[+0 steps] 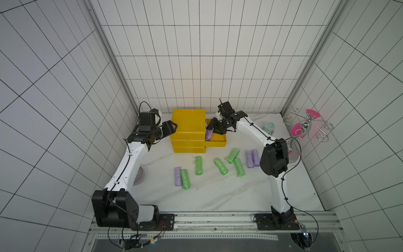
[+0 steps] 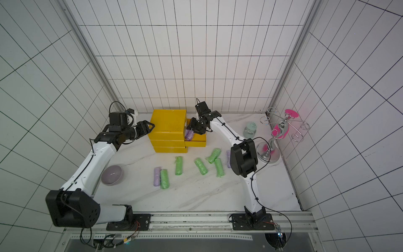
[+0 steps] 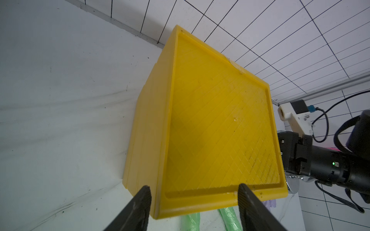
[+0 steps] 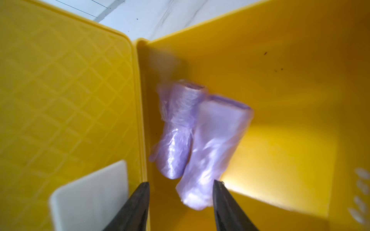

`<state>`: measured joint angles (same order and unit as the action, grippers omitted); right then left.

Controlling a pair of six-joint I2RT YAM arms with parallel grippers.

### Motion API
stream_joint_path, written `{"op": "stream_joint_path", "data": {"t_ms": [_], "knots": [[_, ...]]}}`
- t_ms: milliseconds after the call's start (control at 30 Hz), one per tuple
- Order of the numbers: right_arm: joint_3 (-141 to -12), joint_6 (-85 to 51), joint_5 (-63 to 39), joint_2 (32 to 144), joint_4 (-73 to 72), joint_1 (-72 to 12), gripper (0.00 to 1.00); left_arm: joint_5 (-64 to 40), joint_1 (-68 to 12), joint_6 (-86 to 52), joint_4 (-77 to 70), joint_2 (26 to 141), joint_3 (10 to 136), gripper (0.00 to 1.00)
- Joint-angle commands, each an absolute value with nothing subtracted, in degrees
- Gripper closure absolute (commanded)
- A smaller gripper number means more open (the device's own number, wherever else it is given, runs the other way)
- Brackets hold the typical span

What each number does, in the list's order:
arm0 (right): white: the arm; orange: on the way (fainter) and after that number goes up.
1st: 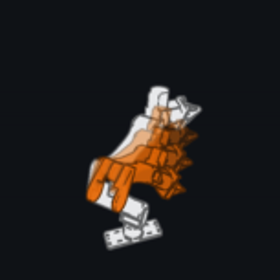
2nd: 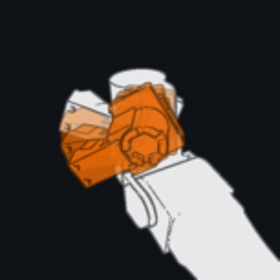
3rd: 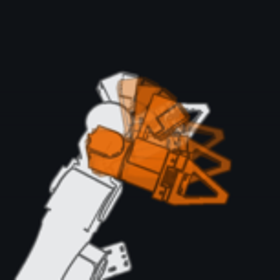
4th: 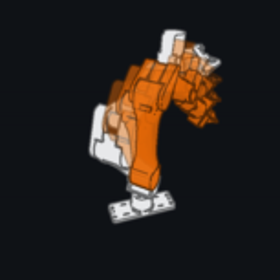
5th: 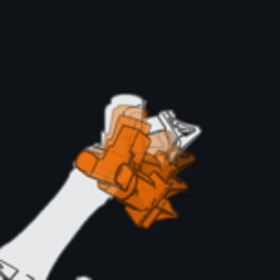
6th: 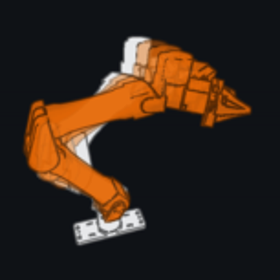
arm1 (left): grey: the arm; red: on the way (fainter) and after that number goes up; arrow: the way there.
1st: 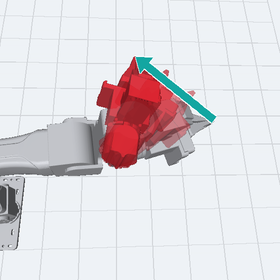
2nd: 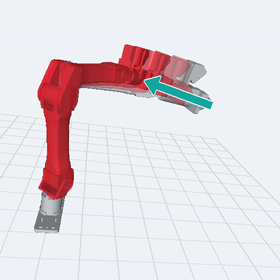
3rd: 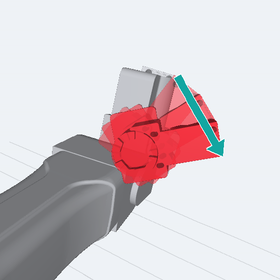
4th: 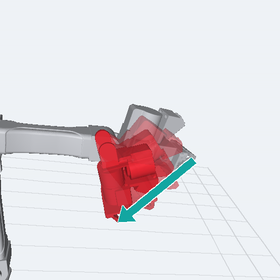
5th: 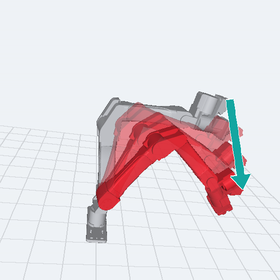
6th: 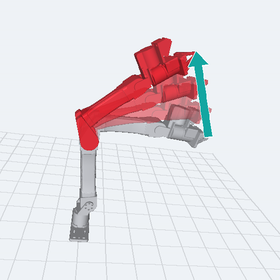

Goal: Sort the rolls of trash bags by color and place them into the drawer
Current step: Place the roll of trash bags in the drawer, then pick up the roll of trash bags from the center of the board.

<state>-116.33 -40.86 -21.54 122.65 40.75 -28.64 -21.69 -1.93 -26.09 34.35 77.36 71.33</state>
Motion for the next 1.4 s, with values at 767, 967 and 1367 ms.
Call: {"op": "stream_joint_path", "data": {"t_ms": [767,967,1367], "knots": [[-77.2,-22.0,0.9,89.1,47.9,-21.5,0.46,-15.1,-17.4,-31.7,40.1,57.3,58.5,0.32],[-67.7,-22.0,2.2,90.4,44.8,-17.4,0.43,-12.0,-24.4,-35.5,39.0,54.3,54.5,0.32],[-68.7,-20.9,1.7,101.1,42.4,-14.7,0.43,-14.2,-27.9,-38.0,36.6,57.2,51.6,0.33]]}}
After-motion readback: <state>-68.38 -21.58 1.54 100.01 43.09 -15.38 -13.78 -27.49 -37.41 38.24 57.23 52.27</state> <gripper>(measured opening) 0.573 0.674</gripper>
